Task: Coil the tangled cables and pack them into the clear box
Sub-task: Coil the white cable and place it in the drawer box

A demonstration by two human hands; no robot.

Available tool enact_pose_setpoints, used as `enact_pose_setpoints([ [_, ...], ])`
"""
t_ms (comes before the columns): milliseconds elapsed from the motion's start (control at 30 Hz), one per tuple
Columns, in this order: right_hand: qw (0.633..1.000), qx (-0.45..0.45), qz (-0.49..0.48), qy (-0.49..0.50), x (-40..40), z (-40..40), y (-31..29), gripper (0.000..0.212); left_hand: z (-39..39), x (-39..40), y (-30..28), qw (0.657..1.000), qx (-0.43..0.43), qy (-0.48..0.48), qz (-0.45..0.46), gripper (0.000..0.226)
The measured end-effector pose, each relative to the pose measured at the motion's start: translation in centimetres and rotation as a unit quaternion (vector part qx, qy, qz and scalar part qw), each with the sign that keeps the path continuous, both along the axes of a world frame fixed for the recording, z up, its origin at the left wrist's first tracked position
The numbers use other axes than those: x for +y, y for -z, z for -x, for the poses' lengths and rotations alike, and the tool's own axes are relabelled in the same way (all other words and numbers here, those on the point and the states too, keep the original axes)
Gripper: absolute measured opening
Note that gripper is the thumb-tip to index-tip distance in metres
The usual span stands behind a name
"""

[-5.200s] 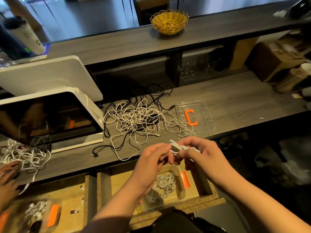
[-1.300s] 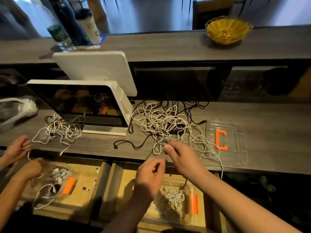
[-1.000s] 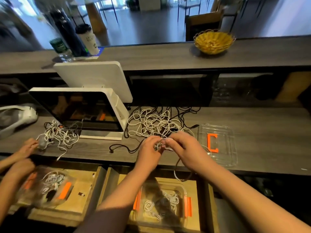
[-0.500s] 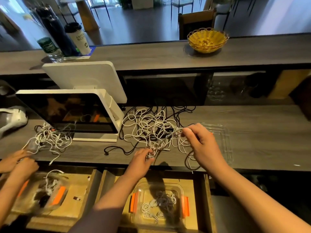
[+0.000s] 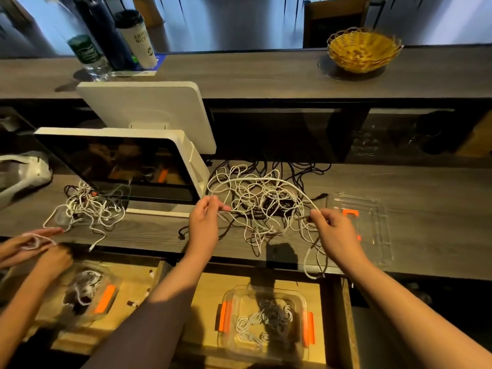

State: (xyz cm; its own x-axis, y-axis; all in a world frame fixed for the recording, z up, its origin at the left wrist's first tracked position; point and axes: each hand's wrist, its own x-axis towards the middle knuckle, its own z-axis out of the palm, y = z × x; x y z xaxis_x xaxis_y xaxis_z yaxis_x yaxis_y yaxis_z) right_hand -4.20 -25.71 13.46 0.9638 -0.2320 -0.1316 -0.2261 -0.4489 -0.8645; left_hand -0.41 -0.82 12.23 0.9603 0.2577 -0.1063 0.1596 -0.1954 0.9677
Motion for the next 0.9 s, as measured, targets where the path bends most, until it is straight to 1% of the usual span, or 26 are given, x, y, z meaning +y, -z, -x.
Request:
enact_pose_setpoints([
  [100, 0.999, 0.041, 0.019, -0.004, 0.8, -0.9, 1.1, 0.034, -0.2, 0.1, -2.5, 0.999, -0.026, 0.021, 0.018, 0.027],
  [200, 0.995, 0.092, 0.032, -0.016, 1.7, -1.9, 1.9, 0.029, 0.4, -0.2, -4.6, 0.996, -0.021, 0.066, 0.052, 0.030],
  [267, 0.992, 0.119, 0.027, -0.030, 2.5, -2.2, 2.1, 0.024, 1.1, -0.2, -5.1, 0.995, -0.004, 0.088, 0.036, 0.037],
  [333, 0.990, 0.126, 0.035, -0.047, 3.2, -2.4, 1.7, 0.018, 1.8, -0.3, -5.2, 0.995, 0.013, 0.102, 0.011, 0.044],
  [400, 0.991, 0.116, 0.050, -0.052, 3.7, -2.6, 0.7, 0.014, 2.5, -0.4, -5.0, 0.994, 0.025, 0.110, -0.011, 0.043],
  [467, 0.990, 0.104, 0.052, -0.074, 4.0, -2.4, -0.7, 0.027, 3.0, -0.7, -4.8, 0.992, 0.035, 0.123, -0.020, 0.038],
  [533, 0.988, 0.087, 0.019, -0.127, 4.5, -1.8, -2.4, 0.033, 3.6, -1.2, -4.7, 0.988, 0.045, 0.146, -0.034, 0.030],
  [600, 0.975, 0.063, -0.046, -0.209, 5.1, -1.0, -3.7, 0.034, 4.1, -1.8, -4.8, 0.982, 0.051, 0.178, -0.038, 0.024],
  [633, 0.965, 0.058, -0.070, -0.245, 5.5, -0.5, -4.2, 0.030, 4.5, -2.2, -4.8, 0.979, 0.057, 0.194, -0.026, 0.020],
  [700, 0.955, 0.056, -0.083, -0.279, 6.1, 0.5, -4.7, 0.014, 5.2, -2.9, -4.8, 0.976, 0.069, 0.205, -0.008, 0.015],
  [733, 0.955, 0.048, -0.089, -0.279, 6.3, 1.1, -4.8, 0.016, 5.6, -3.2, -4.8, 0.977, 0.070, 0.200, -0.002, 0.016],
  [800, 0.957, 0.022, -0.099, -0.271, 5.9, 2.1, -4.5, 0.027, 6.3, -3.6, -4.5, 0.979, 0.067, 0.191, 0.011, 0.024],
  [833, 0.960, 0.010, -0.104, -0.261, 5.5, 2.7, -4.4, 0.027, 6.8, -3.8, -4.3, 0.980, 0.072, 0.186, 0.005, 0.031],
  [900, 0.967, -0.003, -0.112, -0.227, 4.5, 3.5, -4.0, 0.025, 7.3, -3.4, -3.4, 0.982, 0.098, 0.159, -0.041, 0.049],
])
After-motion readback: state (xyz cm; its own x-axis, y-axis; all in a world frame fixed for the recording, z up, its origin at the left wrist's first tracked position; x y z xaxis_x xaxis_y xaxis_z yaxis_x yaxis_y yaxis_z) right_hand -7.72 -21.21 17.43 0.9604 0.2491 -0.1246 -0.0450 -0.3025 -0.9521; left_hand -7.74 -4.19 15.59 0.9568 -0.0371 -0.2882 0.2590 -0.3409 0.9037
